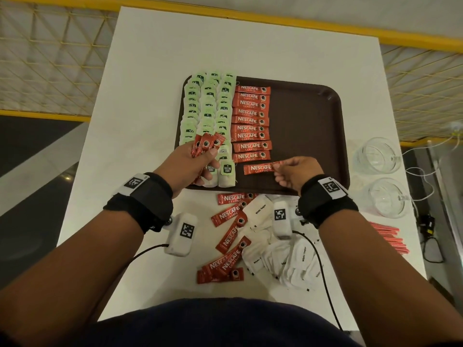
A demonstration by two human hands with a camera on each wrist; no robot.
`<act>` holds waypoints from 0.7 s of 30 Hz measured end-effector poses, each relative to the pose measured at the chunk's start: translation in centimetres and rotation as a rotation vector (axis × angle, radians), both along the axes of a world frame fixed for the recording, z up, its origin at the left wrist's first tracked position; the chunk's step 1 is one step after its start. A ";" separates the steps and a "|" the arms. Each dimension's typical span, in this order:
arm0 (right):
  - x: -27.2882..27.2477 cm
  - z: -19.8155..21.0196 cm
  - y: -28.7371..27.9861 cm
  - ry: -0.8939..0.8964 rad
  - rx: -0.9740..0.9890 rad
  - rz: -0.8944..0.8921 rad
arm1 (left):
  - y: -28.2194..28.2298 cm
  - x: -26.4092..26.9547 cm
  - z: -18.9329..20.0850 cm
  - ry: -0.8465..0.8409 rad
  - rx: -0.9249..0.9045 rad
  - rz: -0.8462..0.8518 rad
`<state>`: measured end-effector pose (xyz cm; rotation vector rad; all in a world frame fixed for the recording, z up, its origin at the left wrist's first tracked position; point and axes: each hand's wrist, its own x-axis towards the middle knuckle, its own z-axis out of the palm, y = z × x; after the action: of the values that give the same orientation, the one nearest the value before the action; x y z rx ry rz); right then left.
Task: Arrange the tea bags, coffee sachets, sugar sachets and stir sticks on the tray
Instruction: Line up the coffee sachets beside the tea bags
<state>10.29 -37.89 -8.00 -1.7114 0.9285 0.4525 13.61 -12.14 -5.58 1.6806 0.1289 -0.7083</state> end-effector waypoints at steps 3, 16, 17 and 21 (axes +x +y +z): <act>0.6 -0.4 0.9 0.030 -0.164 0.131 | 0.1 -0.1 -0.2 0.031 0.009 -0.014; 1.6 0.6 2.2 0.056 -0.451 0.438 | 0.5 -0.4 0.4 0.038 0.024 0.003; 1.5 0.6 2.2 0.059 -0.453 0.443 | 0.5 -0.4 0.4 0.040 0.024 0.005; 1.5 0.6 2.2 0.067 -0.464 0.465 | 0.6 -0.4 0.6 0.035 0.022 0.004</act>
<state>11.83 -35.68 -7.38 -2.3663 0.7105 0.6350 13.17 -11.58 -5.00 1.6888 0.1655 -0.7355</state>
